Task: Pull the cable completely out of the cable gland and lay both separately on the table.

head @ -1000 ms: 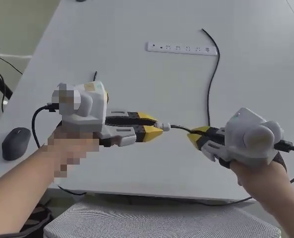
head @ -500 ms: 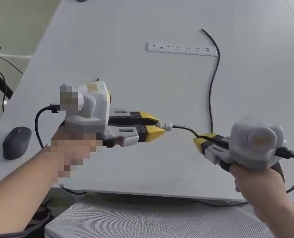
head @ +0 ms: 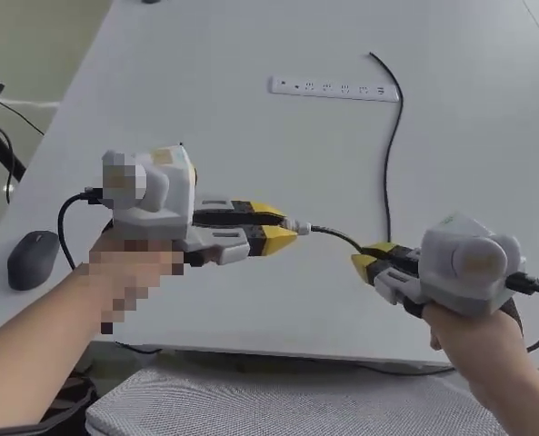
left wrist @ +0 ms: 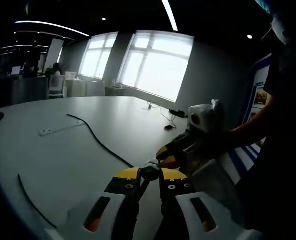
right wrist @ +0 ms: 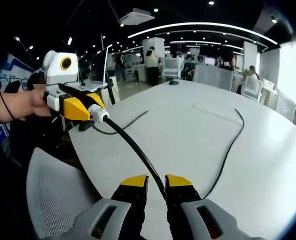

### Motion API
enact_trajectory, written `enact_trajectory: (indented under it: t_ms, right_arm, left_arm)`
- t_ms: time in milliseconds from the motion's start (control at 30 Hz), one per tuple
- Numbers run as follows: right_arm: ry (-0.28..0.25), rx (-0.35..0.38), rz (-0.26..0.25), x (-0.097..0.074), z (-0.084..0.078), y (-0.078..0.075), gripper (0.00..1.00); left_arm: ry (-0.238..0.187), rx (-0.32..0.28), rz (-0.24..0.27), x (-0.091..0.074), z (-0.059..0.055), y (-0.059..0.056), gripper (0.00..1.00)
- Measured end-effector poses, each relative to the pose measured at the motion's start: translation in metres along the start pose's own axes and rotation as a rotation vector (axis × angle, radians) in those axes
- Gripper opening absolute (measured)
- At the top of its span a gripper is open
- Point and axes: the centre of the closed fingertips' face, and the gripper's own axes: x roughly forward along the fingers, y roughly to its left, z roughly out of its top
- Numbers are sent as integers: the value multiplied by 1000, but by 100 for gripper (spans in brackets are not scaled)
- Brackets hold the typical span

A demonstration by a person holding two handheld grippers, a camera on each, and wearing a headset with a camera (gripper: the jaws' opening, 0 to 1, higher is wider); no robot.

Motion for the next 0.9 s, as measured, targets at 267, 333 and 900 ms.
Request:
enact_trajectory:
  t_ms: [267, 333, 900]
  right_arm:
    - [1, -243, 31, -8, 28, 30, 14]
    - [-1, -319, 17, -7, 38, 35, 13]
    - [2, -544, -7, 5, 56, 54, 2]
  left_arm:
    - [4, -8, -4, -1, -1, -2, 15]
    - [5, -8, -4, -1, -1, -2, 15]
    - [21, 3, -21, 3, -3, -4, 15]
